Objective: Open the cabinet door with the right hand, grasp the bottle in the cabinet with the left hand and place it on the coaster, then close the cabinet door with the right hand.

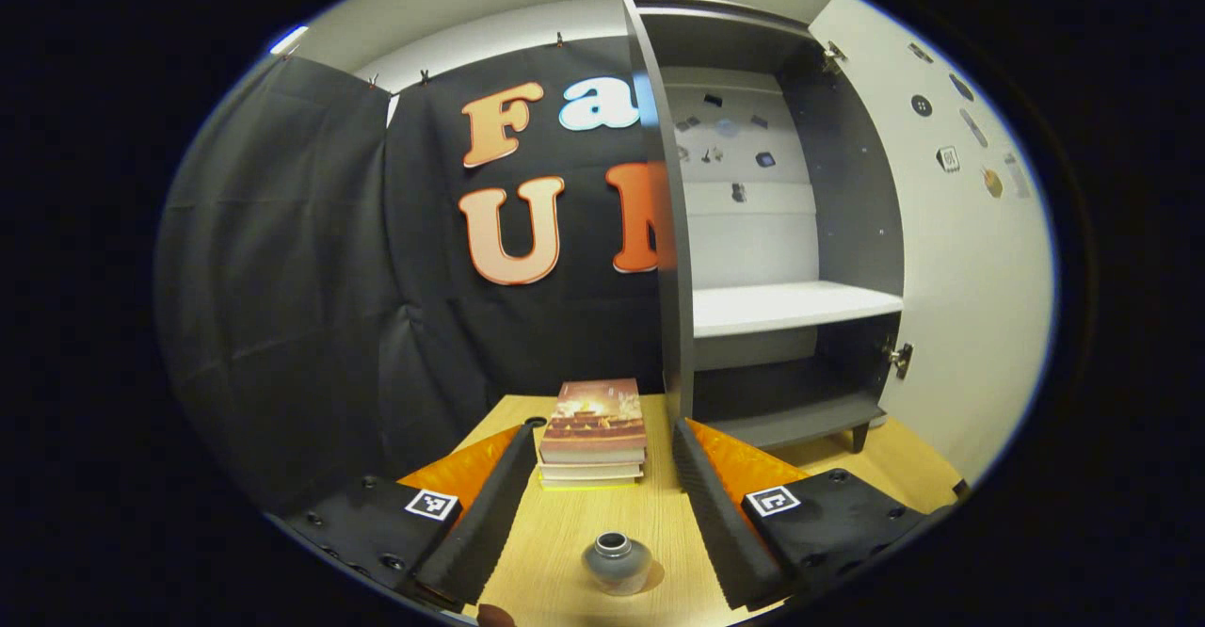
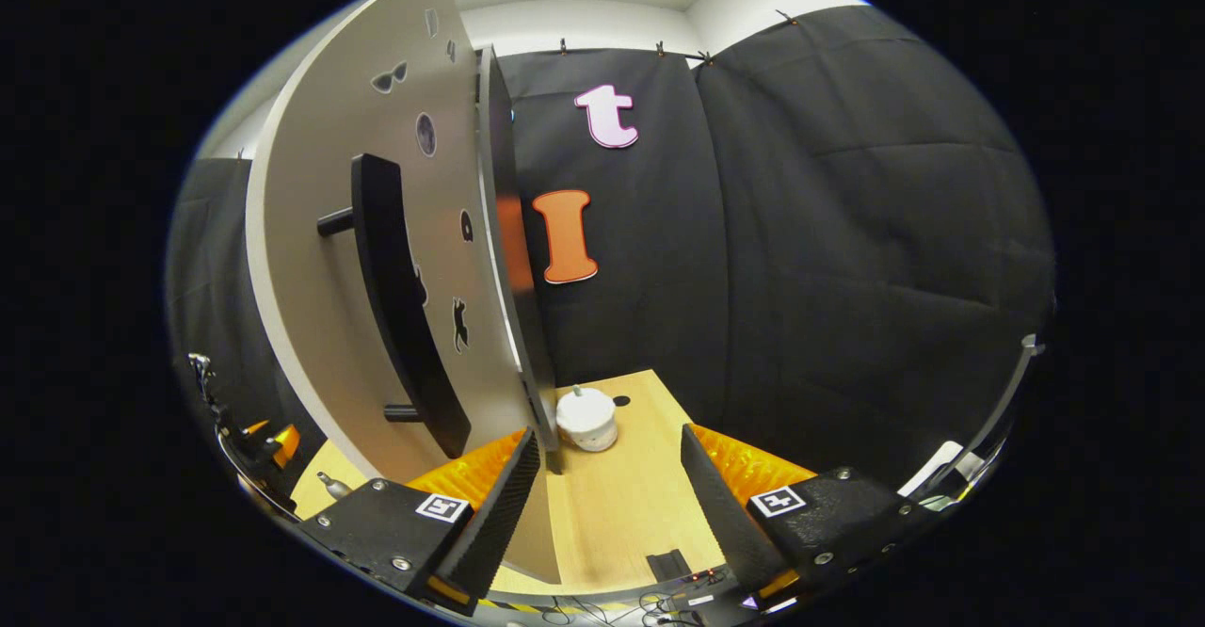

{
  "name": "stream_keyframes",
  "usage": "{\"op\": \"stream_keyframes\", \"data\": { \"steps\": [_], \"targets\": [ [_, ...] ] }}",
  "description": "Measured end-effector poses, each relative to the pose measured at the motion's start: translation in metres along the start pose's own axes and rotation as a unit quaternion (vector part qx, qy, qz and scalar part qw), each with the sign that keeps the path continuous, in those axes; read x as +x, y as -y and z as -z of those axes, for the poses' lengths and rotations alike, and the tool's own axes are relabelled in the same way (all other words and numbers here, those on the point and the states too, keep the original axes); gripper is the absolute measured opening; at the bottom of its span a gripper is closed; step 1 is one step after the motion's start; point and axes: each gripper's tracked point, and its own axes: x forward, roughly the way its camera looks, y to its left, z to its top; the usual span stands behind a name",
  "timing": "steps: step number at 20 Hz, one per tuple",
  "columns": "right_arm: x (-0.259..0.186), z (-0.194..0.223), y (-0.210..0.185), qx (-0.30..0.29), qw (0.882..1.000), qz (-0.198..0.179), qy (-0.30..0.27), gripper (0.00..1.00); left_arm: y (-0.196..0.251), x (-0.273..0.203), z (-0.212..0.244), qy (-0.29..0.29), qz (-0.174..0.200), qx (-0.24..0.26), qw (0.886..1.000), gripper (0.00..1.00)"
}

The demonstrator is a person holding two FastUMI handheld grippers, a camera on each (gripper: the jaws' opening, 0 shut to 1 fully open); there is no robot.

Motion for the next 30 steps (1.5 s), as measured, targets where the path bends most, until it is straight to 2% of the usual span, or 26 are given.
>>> {"op": "stream_keyframes", "data": {
  "steps": [5, 6, 8, 10, 11, 13, 14, 15, 16, 19, 20, 25, 30],
  "targets": [
    [-0.001, 0.007, -0.007, 0.003, 1.000, -0.016, -0.012, 0.93, -0.018, -0.028, -0.095, 0.051, -0.006, 0.001, 0.999, 0.96],
    [-0.002, 0.007, -0.012, 0.001, 1.000, -0.024, -0.016, 1.00, -0.021, -0.033, -0.110, 0.056, -0.008, 0.009, 0.998, 0.94],
    [-0.004, 0.009, -0.018, -0.015, 0.999, -0.038, -0.019, 1.00, -0.026, -0.042, -0.136, 0.061, -0.006, 0.015, 0.998, 0.94],
    [-0.006, 0.007, -0.008, -0.030, 0.999, -0.029, -0.012, 0.92, -0.028, -0.053, -0.160, 0.069, 0.001, 0.005, 0.998, 0.95],
    [-0.004, 0.009, -0.006, -0.030, 0.999, -0.024, -0.013, 1.00, -0.030, -0.059, -0.169, 0.074, 0.007, -0.001, 0.997, 0.95],
    [-0.005, 0.010, -0.009, -0.022, 0.999, -0.018, -0.019, 1.00, -0.039, -0.069, -0.190, 0.085, 0.015, -0.009, 0.996, 0.95],
    [-0.004, 0.012, -0.013, -0.017, 0.999, -0.022, -0.025, 0.91, -0.044, -0.073, -0.198, 0.087, 0.015, -0.012, 0.996, 0.96],
    [-0.007, 0.012, -0.017, -0.015, 0.999, -0.024, -0.028, 0.91, -0.049, -0.077, -0.202, 0.085, 0.014, -0.013, 0.996, 0.96],
    [-0.008, 0.013, -0.020, -0.015, 0.999, -0.029, -0.030, 1.00, -0.055, -0.080, -0.207, 0.083, 0.013, -0.017, 0.996, 0.95],
    [-0.010, 0.015, -0.033, -0.029, 0.998, -0.054, -0.033, 0.99, -0.077, -0.082, -0.224, 0.089, 0.014, -0.040, 0.995, 0.95],
    [-0.010, 0.015, -0.038, -0.032, 0.997, -0.063, -0.033, 0.89, -0.085, -0.083, -0.230, 0.092, 0.014, -0.046, 0.995, 0.94],
    [-0.009, 0.018, -0.063, -0.032, 0.994, -0.102, -0.036, 0.89, -0.128, -0.092, -0.248, 0.101, -0.003, -0.046, 0.994, 0.94],
    [-0.007, 0.018, -0.081, -0.041, 0.992, -0.117, -0.032, 0.89, -0.164, -0.094, -0.257, 0.106, -0.012, -0.041, 0.993, 0.95]
  ]
}}
